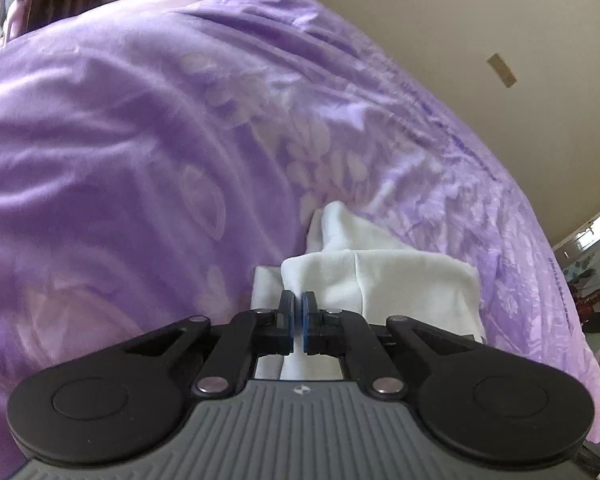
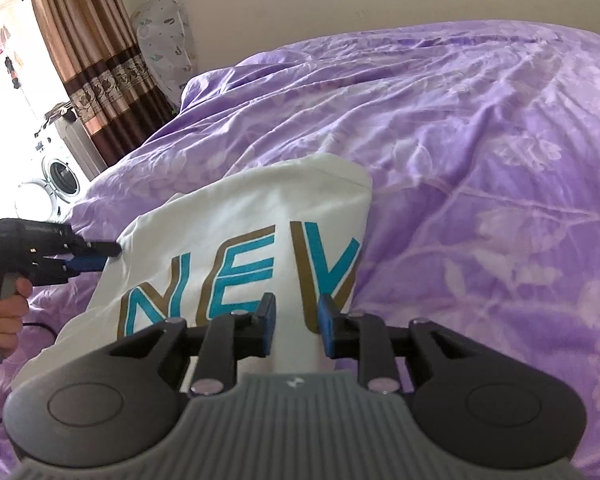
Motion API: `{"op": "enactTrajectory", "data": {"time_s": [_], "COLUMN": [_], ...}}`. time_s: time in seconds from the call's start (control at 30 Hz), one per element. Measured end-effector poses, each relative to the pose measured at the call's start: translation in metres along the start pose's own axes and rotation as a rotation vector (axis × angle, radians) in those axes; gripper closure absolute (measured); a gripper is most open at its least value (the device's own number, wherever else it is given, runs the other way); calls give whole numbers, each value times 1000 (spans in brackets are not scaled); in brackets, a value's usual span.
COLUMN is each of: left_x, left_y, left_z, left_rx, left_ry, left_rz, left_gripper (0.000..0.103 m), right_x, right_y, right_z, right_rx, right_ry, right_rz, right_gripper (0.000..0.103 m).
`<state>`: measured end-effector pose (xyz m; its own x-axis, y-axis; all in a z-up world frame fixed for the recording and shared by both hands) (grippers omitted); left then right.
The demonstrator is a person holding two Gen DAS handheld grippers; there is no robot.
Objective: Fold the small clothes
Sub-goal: 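Fold the held T-shirt edge toward the printed front with the left gripper, then open the left gripper and move both grippers over the T-shirt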
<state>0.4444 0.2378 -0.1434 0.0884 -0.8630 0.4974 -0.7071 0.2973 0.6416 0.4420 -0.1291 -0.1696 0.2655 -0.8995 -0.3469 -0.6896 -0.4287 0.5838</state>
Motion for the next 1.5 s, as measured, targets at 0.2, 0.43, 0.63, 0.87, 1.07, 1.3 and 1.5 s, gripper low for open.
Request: {"op": "enactTrajectory", "data": {"time_s": [0.2,0.43,0.63,0.87,1.07,1.3,1.5], "left_x": [12,30,72,87,40,58,55], "left_y": [-26,-2,66,91,69,87,105], "left_z": [12,4,40,108,125,115,69], "left_rx": [-77,-102,-93,-164,-219,-206,-62], "left_ry": [-233,-252,-380,-531,-376,-424,-308], "left_rz": [-147,-204,-193,-286,-280,-273,-137], "left_gripper": [101,95,95,96,97,93,58], "right_x": [-3,-8,-28,-57,-61,-50,-27], "right_y": [-16,9,48,72,50,61,82], "right_z": [17,16,39,73,117,105,61], "right_rx": [-30,-8,-37,-84,-140,-149,-31], "right_ry": [47,33,57,191,280,211,68], "right_rz": [-28,-41,-63,-45,-28,-71,-151], "right_gripper": [85,82,81,80,76,75,54]}}
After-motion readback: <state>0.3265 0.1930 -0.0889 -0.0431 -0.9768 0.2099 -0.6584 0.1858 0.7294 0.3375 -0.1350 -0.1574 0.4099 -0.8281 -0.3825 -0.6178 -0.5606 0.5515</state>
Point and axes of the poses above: each gripper's, at about its wrist camera, not at the fingertips, and y roughly against the way its jaws point, x to its right, z to its underside, the point moved 1 cm from there along -y, roughly the way its jaws point, and after that the axes turned 4 degrees about x, right-handed, at the moved point
